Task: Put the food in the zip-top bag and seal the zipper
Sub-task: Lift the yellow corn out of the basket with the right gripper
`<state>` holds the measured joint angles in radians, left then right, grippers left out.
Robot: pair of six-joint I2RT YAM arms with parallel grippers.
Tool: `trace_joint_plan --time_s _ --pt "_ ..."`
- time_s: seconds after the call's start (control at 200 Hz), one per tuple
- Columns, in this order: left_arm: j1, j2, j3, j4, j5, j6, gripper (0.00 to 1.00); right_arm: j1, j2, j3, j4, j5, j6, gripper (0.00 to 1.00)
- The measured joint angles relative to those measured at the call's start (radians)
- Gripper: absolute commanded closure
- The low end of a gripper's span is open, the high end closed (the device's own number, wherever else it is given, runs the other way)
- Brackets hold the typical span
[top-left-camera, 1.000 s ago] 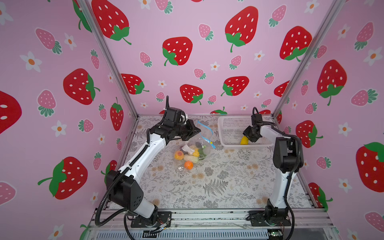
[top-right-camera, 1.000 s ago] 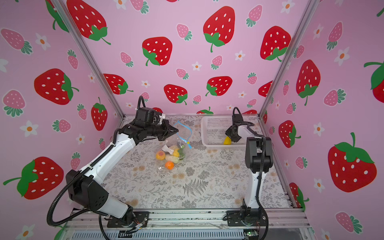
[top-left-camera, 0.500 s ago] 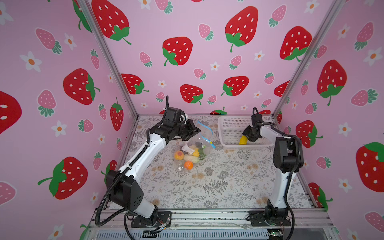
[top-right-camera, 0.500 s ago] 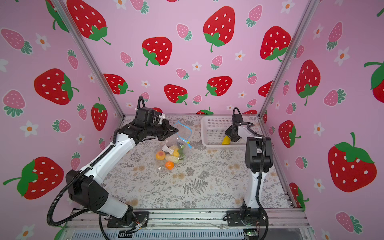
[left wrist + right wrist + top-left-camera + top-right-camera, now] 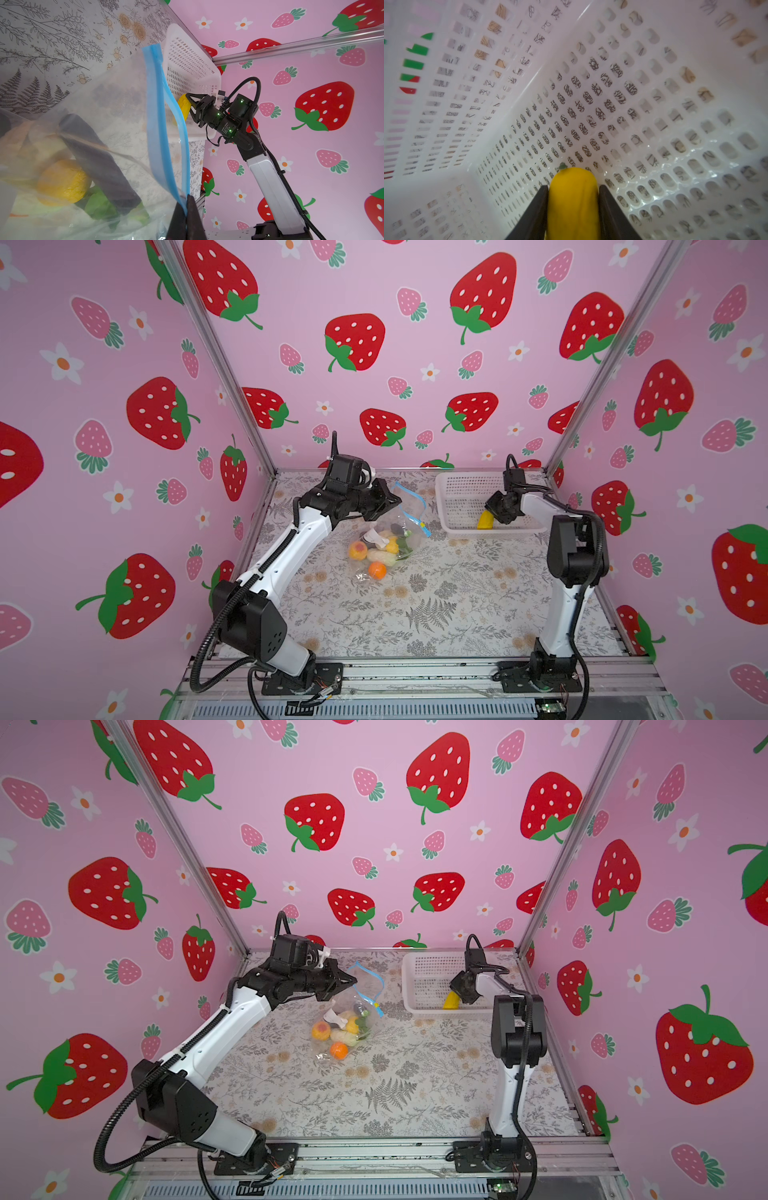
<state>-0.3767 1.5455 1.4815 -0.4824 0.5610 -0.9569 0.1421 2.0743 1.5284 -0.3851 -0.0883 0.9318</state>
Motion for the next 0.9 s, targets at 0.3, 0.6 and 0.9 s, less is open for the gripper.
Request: trace_joint_plan --time_s 0.3,0.6,0.9 --pt "0.000 0.000 0.000 0.000 0.000 0.000 1.00 0.000 -0.018 -0.006 0.006 -0.003 0.019 0.60" --pt "0.000 0.000 0.000 0.000 0.000 0.000 1.00 0.000 -0.066 -0.042 0.064 -0.010 0.055 0.62" --pt "0.000 0.000 0.000 0.003 0.000 0.000 1.00 0.009 -0.185 -0.161 0.220 0.031 0.071 0.62"
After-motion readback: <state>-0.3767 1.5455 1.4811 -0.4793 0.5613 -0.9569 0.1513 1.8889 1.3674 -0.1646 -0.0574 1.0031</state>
